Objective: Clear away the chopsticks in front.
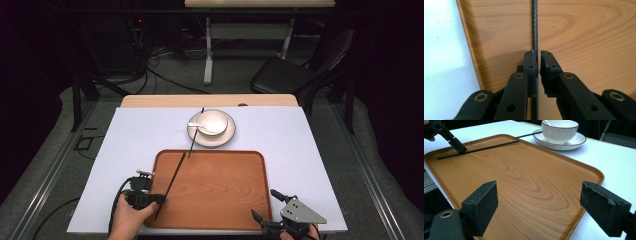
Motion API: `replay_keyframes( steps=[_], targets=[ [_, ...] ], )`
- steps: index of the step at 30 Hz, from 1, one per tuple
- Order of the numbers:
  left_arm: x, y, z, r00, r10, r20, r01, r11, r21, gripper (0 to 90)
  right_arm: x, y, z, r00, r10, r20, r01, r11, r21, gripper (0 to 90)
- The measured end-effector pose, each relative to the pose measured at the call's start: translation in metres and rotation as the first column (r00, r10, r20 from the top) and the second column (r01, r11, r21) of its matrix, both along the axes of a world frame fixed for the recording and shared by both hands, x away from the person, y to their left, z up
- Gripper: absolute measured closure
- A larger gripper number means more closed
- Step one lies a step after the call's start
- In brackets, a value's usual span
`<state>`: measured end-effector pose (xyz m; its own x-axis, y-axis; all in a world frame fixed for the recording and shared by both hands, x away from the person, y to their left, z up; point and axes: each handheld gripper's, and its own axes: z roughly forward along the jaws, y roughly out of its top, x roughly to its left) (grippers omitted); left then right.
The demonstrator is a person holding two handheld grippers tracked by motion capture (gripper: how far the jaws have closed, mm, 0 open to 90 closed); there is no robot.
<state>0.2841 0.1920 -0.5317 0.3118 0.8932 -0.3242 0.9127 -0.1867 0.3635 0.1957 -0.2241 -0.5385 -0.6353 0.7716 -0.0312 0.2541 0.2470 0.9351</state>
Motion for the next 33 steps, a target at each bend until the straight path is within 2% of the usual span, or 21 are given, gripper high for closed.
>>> replay_keyframes(
  steps=[7, 13, 16, 19, 21, 24, 33],
  targets=[
    [-0.001, 0.001, 0.005, 0.9994, 0.006, 0.034, -0.006, 1.0, 0.005, 78.4, -0.001, 0.0, 0.0, 1.0, 0.001, 0.002, -0.001, 1.0, 0.002, 14.4],
    [0.004, 0.002, 0.018, 0.9934, 0.005, 0.115, -0.007, 0.9999, 0.013, 67.1, -0.001, 0.001, 0.0, 1.0, 0.001, 0.001, -0.001, 1.0, 0.001, 14.4],
    [0.01, 0.002, 0.026, 0.9844, 0.007, 0.176, -0.012, 0.9995, 0.029, 60.9, -0.001, 0.001, 0.0, 1.0, 0.002, 0.001, -0.002, 1.0, 0.0, 14.4],
    [0.017, 0.002, 0.032, 0.9638, -0.014, 0.266, 0.0, 0.9987, 0.051, 54.8, 0.0, 0.0, 0.0, 1.0, 0.001, -0.001, -0.001, 1.0, 0.001, 14.4],
    [0.023, 0.002, 0.035, 0.9502, -0.007, 0.312, -0.003, 0.9995, 0.032, 50.4, 0.0, 0.0, 0.0, 1.0, 0.0, 0.0, 0.0, 1.0, 0.001, 14.4],
    [0.033, 0.002, 0.041, 0.9367, -0.004, 0.35, -0.014, 0.9988, 0.048, 44.1, 0.0, 0.0, 0.0, 1.0, 0.002, -0.002, -0.002, 1.0, 0.001, 14.4],
    [0.064, -0.002, 0.058, 0.9182, 0.004, 0.396, -0.042, 0.9955, 0.085, 38.6, 0.0, 0.0, 0.0, 1.0, 0.004, -0.003, -0.004, 1.0, 0.0, 14.4]
  ],
)
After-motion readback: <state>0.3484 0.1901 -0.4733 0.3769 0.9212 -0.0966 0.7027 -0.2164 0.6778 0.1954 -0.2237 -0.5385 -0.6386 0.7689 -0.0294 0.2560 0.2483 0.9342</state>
